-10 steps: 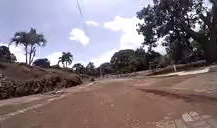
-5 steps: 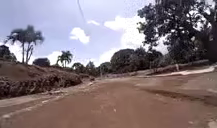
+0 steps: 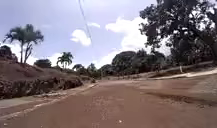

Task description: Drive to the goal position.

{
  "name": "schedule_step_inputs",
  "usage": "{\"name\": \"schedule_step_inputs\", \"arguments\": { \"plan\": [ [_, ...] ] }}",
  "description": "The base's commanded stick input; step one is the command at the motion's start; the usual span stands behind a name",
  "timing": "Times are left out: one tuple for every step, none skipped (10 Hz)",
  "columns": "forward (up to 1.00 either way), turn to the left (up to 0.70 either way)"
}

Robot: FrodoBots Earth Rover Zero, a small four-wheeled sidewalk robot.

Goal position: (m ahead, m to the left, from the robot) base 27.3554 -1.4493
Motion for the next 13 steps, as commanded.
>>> {"name": "schedule_step_inputs", "arguments": {
  "plan": [
    [0.7, 0.0],
    [0.7, 0.0],
    [0.7, 0.0],
    [0.7, 0.0],
    [0.7, 0.0],
    [0.7, 0.0],
    [0.7, 0.0],
    [0.7, 0.0],
    [0.7, 0.0],
    [0.7, 0.0],
    [0.7, 0.0],
    [0.7, -0.25],
    [0.7, -0.05]
  ]
}}
